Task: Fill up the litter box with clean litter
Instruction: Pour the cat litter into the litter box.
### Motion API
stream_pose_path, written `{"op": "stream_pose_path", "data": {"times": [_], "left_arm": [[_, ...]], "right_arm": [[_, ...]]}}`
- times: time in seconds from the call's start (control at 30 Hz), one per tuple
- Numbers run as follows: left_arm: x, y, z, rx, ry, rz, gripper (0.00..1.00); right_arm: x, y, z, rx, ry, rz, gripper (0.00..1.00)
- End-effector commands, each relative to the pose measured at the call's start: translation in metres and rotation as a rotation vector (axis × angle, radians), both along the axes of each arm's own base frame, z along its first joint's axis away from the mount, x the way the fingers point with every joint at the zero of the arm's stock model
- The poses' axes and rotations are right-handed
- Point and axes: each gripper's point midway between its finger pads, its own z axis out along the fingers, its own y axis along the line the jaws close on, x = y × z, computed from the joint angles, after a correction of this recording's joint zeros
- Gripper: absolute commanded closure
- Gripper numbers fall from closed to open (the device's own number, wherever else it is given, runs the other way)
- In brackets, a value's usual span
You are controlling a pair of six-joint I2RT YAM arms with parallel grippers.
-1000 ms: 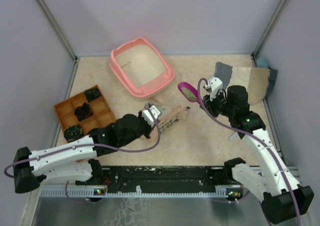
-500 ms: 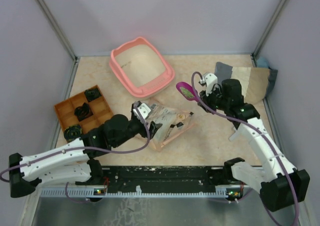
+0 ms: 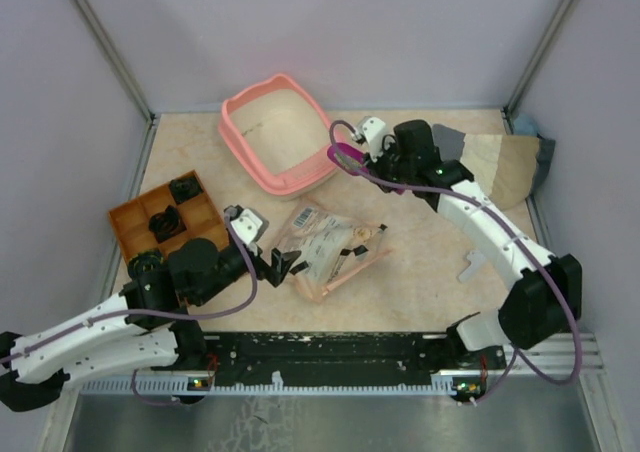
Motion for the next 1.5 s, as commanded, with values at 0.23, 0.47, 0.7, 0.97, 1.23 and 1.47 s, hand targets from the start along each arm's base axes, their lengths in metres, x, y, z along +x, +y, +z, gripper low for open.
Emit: {"op": "stream_pose_path", "data": {"times": [0.23, 0.47, 0.7, 0.97, 1.23, 1.47], "left_arm": [[-0.011, 0.047, 0.009, -0.073, -0.023, 0.067, 0.0], [-0.014, 0.062, 0.033, -0.167, -0.068, 0.085, 0.0], [-0.015, 0.072, 0.042, -0.22, -0.091, 0.11, 0.0], [-0.013, 0.084, 0.046, -0.253, -0.105, 0.151, 0.0], [-0.014, 0.089, 0.048, -0.269, -0.108, 0.162, 0.0], [-0.013, 0.09, 0.047, -0.266, -0.108, 0.168, 0.0]], "right_arm": [[0.087, 0.027, 0.03, -0.298, -0.184, 0.022, 1.0], [0.123, 0.056, 0.025, -0.461, -0.223, 0.086, 1.0], [0.149, 0.075, 0.022, -0.674, -0.294, 0.135, 1.0], [0.159, 0.091, 0.017, -0.887, -0.38, 0.163, 1.0], [0.162, 0.094, 0.031, -1.001, -0.463, 0.169, 1.0], [0.162, 0.094, 0.042, -1.015, -0.499, 0.158, 1.0]]}}
